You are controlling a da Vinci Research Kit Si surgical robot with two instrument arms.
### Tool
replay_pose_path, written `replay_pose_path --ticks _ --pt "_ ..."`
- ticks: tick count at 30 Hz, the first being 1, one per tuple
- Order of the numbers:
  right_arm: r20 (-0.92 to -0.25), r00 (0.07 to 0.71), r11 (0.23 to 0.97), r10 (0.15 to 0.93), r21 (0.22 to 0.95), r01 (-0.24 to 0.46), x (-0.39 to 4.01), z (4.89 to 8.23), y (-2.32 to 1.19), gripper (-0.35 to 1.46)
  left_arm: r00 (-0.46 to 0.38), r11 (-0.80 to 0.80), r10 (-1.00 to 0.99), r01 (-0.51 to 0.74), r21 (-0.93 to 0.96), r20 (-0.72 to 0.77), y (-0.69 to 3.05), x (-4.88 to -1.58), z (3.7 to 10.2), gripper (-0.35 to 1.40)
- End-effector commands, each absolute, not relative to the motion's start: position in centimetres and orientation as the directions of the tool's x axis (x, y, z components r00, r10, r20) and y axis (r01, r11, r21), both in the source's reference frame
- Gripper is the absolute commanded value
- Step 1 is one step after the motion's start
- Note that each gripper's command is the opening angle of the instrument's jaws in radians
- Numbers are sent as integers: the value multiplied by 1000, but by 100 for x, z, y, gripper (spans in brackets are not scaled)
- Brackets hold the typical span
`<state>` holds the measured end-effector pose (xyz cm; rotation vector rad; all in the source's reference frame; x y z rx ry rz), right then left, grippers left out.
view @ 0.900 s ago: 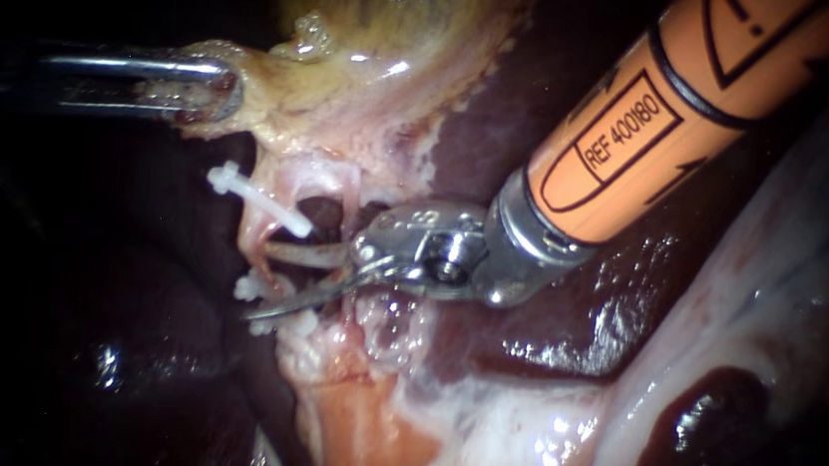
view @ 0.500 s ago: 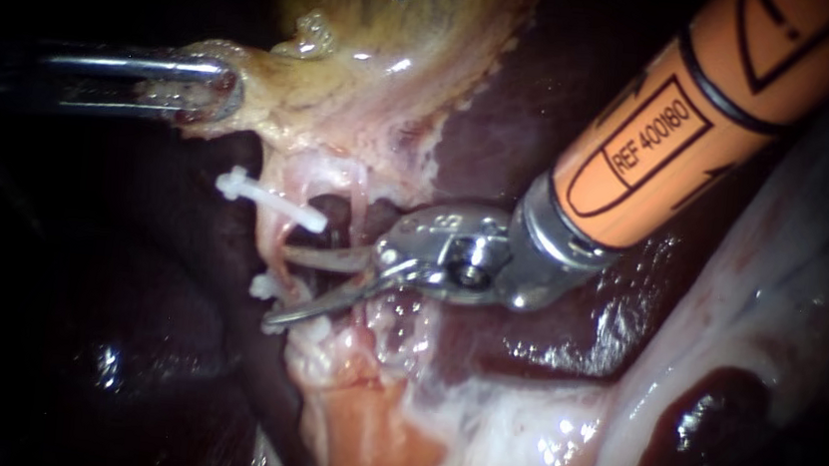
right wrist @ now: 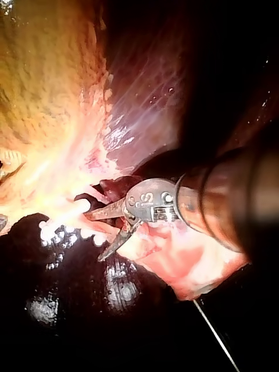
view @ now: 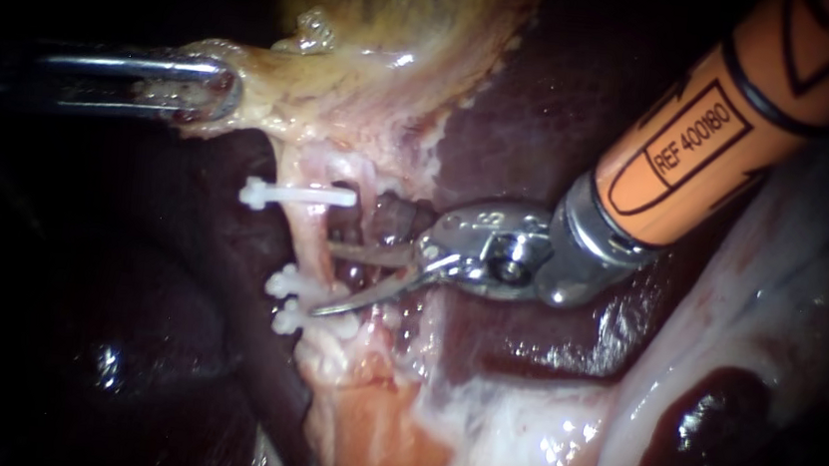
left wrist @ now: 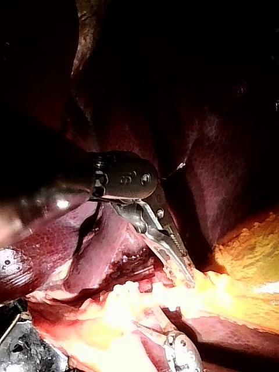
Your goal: Go to the cutting position left tube
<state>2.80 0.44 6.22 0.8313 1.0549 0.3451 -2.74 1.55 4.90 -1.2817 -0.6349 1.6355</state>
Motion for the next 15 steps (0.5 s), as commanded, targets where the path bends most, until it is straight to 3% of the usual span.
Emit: replay_pose_path --ticks 1,15 --pt "-627 477 657 616 743 126 283 626 44 123 -21 -433 890 -350 -831 -455 155 -274 490 -35" --pt "-631 458 661 626 741 118 310 646 49 141 -21 -432 890 -351 -831 -455 155 -275 490 -35"
